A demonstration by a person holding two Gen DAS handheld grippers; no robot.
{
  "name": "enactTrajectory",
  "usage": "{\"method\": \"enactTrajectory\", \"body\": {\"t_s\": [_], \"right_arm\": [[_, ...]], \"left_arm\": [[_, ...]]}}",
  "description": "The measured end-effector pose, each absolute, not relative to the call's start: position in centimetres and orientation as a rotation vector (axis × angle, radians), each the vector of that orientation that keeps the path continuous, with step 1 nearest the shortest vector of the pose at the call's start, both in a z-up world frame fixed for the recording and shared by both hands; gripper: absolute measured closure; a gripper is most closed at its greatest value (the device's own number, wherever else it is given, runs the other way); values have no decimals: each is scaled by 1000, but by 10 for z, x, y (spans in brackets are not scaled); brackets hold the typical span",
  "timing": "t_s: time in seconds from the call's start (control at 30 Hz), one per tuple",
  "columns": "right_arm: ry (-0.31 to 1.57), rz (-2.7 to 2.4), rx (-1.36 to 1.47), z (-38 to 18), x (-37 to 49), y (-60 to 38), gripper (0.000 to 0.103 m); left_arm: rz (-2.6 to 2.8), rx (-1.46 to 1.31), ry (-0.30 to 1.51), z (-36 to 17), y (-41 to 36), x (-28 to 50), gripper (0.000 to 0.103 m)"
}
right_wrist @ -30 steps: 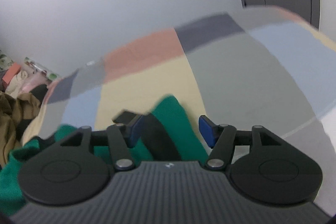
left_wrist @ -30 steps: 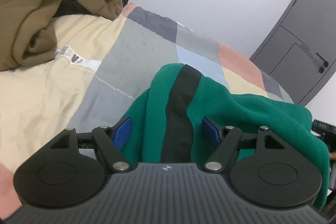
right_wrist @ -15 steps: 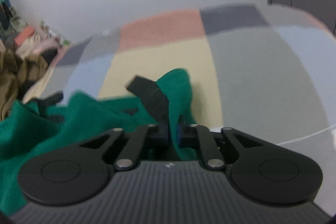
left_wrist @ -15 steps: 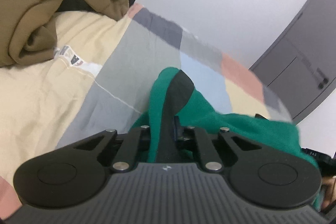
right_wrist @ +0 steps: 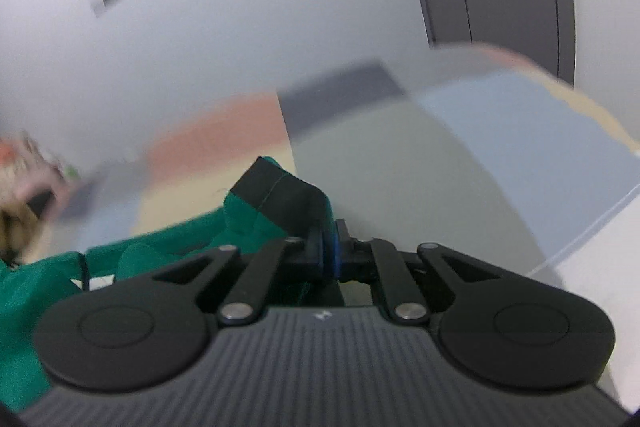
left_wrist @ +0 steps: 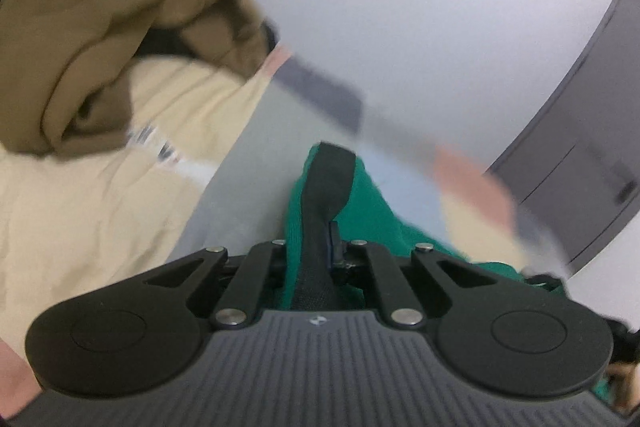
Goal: Fold large clothes
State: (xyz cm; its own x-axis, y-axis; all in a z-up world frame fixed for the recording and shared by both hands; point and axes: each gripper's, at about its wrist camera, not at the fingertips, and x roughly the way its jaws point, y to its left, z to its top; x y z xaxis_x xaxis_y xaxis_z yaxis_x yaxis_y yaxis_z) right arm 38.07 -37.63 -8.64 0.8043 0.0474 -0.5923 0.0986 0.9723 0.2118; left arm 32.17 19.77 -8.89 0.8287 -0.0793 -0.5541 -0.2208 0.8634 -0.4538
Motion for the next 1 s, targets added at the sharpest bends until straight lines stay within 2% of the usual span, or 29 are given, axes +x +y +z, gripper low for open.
{"method": "enactTrajectory", "body": {"t_s": [0.1,0.37,0.4,0.57,0.63,0.7,0.73,0.77,1.0], "right_arm": [[732,-59,226,-108,396,-374,95],[714,-77,217,-105,386,-364,91],[708,-73,225,-101,381,-363,91],[677,-15,246,-72,352,-354,89],[661,5,258,-59,339,-351,88],[649,23,269,-49,327,-348,74],[639,33,278,-44,320,-346,59],[629,47,289,-40,312,-345,51],[625,147,336,-15,253,-319,51]], "left_arm": [[102,-530,671,-108,200,333,95],[87,-493,663,-105,192,325,92],[89,-483,655,-101,190,321,89],[92,-428,609,-77,172,292,60],[88,-414,578,-66,166,275,56],[88,-398,551,-55,160,256,53],[85,-399,540,-51,158,248,52],[74,-407,532,-47,156,239,50],[-9,-403,514,-28,119,182,41]]}}
